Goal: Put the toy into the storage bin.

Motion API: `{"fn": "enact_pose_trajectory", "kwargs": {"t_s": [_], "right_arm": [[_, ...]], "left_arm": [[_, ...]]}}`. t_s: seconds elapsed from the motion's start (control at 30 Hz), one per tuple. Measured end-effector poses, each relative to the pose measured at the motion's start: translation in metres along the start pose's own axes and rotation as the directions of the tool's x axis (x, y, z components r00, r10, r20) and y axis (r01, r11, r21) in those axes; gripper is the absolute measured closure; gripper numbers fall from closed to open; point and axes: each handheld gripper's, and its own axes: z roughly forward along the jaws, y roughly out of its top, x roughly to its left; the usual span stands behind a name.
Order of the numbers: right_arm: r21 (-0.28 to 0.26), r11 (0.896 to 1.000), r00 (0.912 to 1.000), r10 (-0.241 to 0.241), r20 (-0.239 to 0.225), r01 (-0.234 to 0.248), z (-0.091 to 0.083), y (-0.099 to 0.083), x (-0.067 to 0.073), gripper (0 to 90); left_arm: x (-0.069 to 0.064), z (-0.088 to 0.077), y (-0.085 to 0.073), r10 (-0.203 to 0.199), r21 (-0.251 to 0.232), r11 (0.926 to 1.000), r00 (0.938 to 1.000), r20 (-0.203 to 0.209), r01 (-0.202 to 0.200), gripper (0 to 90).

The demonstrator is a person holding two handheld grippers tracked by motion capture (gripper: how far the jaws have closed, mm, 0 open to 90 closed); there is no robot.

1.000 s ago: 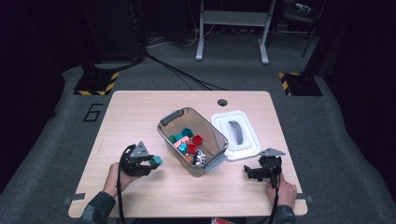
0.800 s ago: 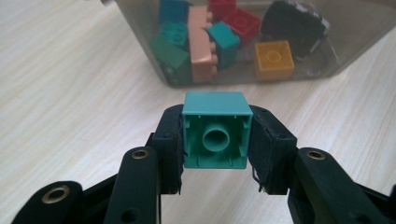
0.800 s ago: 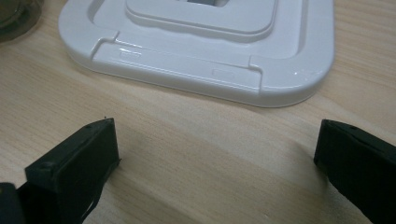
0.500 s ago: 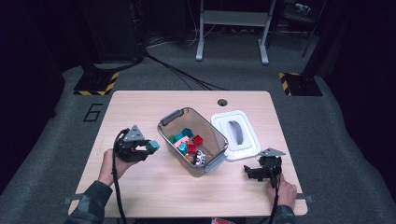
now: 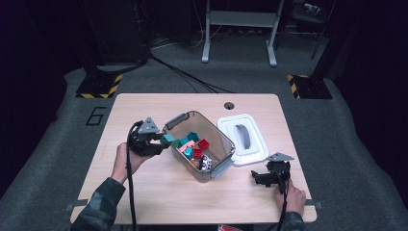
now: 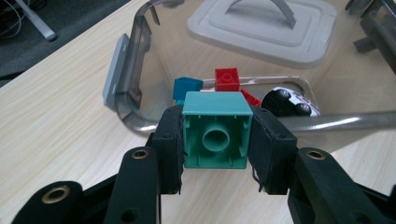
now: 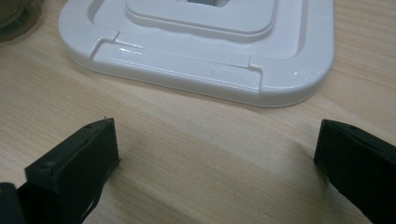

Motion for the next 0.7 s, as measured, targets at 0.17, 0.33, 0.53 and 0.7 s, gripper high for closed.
{"fn": "enact_pose_trajectory", "kwargs": {"t_s": [0.17,0.33,0.53,0.7], "right_arm": [[-0.001,1.000,1.0000,0.000,0.000,0.000,0.000,0.000,0.000,0.0],[0.000,1.000,1.0000,0.000,0.000,0.000,0.000,0.000,0.000,0.0],[0.006,1.000,1.0000,-0.001,-0.003,0.001,0.000,0.000,0.000,0.0],[0.004,1.000,1.0000,-0.001,-0.002,0.001,0.000,0.000,0.000,0.0]], "left_arm": [[-0.004,0.012,0.010,0.000,0.014,0.9999,0.9999,0.014,-0.001,58.8],[-0.009,0.024,0.016,-0.012,0.018,0.9998,0.9997,0.023,0.012,58.8],[-0.015,0.036,0.020,-0.024,0.039,0.9990,0.9990,0.038,0.022,58.7],[-0.018,0.046,0.019,-0.029,0.079,0.9966,0.9981,0.054,0.024,58.7]]}}
